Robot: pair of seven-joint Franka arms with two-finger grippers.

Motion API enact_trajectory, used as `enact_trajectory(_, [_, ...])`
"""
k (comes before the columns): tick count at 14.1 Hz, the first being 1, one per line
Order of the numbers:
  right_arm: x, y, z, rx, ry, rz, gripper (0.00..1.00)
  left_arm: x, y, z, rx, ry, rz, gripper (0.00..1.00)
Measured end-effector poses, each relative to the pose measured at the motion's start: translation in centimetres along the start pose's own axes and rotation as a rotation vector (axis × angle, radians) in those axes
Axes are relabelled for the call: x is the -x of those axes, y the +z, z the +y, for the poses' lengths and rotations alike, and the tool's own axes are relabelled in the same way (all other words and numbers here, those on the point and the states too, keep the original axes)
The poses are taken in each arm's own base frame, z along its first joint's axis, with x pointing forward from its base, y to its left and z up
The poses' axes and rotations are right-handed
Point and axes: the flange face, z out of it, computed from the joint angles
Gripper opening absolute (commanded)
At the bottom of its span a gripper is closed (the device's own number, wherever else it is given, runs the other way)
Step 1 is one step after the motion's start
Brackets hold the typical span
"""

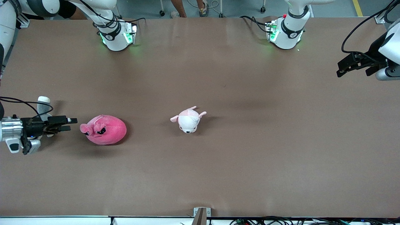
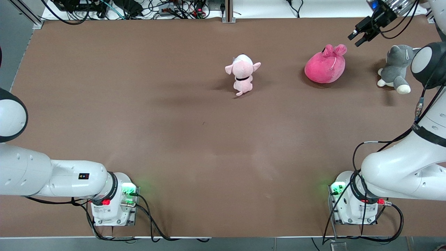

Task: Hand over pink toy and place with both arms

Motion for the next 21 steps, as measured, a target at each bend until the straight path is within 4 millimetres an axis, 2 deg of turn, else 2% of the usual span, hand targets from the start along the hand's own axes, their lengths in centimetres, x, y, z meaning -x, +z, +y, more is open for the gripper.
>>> enact_trajectory(3, [0.5,-3.6,-2.9,0.128,0.026,-0.005,1.0,0.0,0.0,0.0,0.002,0.001,0.0,1.0])
enact_trajectory(6, [0.4,-6.3,-8.2,0.246,0.07,0.008,1.0,-0.1,0.0,0.0,0.002,0.003,0.003,1.0])
enact_trajectory(8, [0.6,-7.6,-11.7,0.329,0.117,0.018,1.0,-0.4,0.2,0.0,0.004,0.004,0.013,1.0])
enact_trajectory(11, [0.6,-8.3,-16.2,0.412,0.203,0.047,1.0,-0.9,0.6,0.1,0.005,0.006,0.017,1.0])
enact_trajectory(14, [0.5,-9.6,-18.9,0.509,0.236,0.084,1.0,-0.8,0.4,0.2,0.006,0.007,0.022,1.0])
enact_trajectory(17, [0.7,-12.2,-21.1,0.595,0.222,0.137,1.0,-0.7,0.2,0.2,0.006,0.007,0.025,1.0])
enact_trajectory(21, [1.5,-14.5,-22.3,0.653,0.28,0.196,1.0,-0.4,-0.1,0.1,0.006,0.007,0.026,1.0])
